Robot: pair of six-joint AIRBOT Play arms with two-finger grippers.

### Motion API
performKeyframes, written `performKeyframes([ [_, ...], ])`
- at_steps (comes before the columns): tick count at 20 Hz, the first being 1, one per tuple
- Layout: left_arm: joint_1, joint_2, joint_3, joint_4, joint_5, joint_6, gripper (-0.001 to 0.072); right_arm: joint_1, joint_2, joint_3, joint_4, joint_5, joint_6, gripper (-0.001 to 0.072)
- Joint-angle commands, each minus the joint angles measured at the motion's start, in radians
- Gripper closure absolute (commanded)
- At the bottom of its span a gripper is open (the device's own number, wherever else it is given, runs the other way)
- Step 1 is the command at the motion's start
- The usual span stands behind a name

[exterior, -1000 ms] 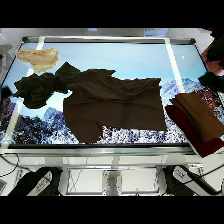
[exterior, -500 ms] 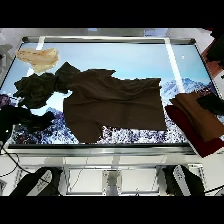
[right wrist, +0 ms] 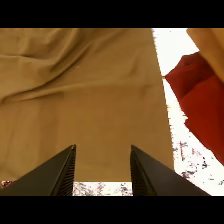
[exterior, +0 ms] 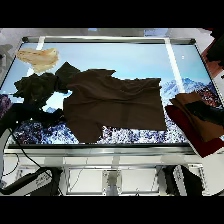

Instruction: Fold the shirts.

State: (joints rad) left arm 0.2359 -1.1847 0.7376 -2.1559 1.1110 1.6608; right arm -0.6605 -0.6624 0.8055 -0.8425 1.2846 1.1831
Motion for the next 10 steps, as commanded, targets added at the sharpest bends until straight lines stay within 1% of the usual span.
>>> performKeyframes([
  [1, 0.034, -0.015, 0.079, -0.031, 0.067, 0.101, 0.0593, 0.0, 0.031, -0.006, 0.02, 0.047, -0.006, 0.0325],
  [2, 0.054, -0.015, 0.116, 0.006, 0.1, 0.1, 0.0589, 0.0, 0.034, -0.006, 0.02, 0.06, -0.005, 0.0325],
  [3, 0.071, -0.015, 0.156, 0.076, 0.118, 0.085, 0.0589, 0.0, 0.037, -0.006, 0.021, 0.064, -0.003, 0.0325],
  [5, 0.076, -0.015, 0.195, 0.201, 0.119, -0.013, 0.0589, 0.0, 0.039, -0.006, 0.045, 0.063, -0.002, 0.0325],
  [6, 0.076, -0.015, 0.195, 0.198, 0.112, -0.042, 0.0589, 0.0, 0.04, -0.006, 0.064, 0.062, -0.003, 0.0325],
  [8, 0.075, -0.016, 0.195, 0.177, 0.067, -0.069, 0.0591, 0.0, 0.042, -0.006, 0.083, 0.064, -0.002, 0.0325],
  [10, 0.075, -0.016, 0.184, 0.167, 0.056, -0.068, 0.059, 0.0, 0.042, -0.006, 0.088, 0.07, -0.002, 0.0325],
])
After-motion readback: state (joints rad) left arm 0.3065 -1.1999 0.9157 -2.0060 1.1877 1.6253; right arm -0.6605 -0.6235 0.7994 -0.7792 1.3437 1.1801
